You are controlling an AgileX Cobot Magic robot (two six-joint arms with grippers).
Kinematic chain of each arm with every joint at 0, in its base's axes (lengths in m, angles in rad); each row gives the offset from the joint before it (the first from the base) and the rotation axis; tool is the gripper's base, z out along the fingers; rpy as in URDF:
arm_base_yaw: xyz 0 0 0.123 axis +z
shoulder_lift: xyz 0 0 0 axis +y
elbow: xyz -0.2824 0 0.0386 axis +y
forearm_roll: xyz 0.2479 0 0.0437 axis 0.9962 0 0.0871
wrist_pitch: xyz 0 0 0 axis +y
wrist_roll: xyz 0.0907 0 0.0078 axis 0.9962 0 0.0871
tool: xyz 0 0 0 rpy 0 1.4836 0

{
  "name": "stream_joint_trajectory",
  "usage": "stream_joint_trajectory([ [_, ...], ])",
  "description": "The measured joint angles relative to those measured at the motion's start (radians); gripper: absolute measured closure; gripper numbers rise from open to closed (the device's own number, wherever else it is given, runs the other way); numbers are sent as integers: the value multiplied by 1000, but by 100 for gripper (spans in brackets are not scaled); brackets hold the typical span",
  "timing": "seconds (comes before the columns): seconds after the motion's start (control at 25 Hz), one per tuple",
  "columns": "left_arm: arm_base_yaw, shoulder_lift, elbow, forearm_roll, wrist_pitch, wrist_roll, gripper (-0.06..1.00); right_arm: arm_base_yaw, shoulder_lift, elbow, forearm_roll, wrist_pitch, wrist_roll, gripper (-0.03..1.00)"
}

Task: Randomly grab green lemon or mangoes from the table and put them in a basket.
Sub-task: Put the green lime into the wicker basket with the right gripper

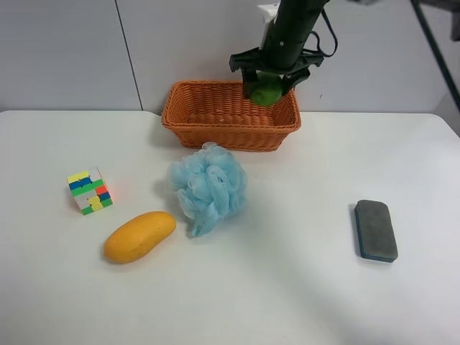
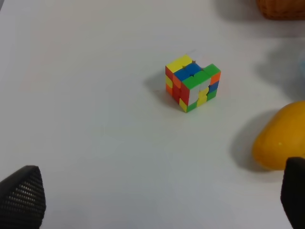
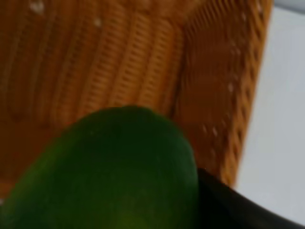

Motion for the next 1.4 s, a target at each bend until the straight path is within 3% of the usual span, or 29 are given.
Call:
stream_joint_trajectory([
  [0.6,0,0,0,0,0,0,-5,0,187,0,-26,-331,0,25],
  [0.92,0,0,0,0,0,0,-5,0,198,0,-77,-355,0,25],
  [1.12,0,0,0,0,0,0,-5,0,198,-1,-86,-354,0,1],
  [1.4,0,0,0,0,-1,0,-5,0,187,-1,-85,-342,0,-2],
])
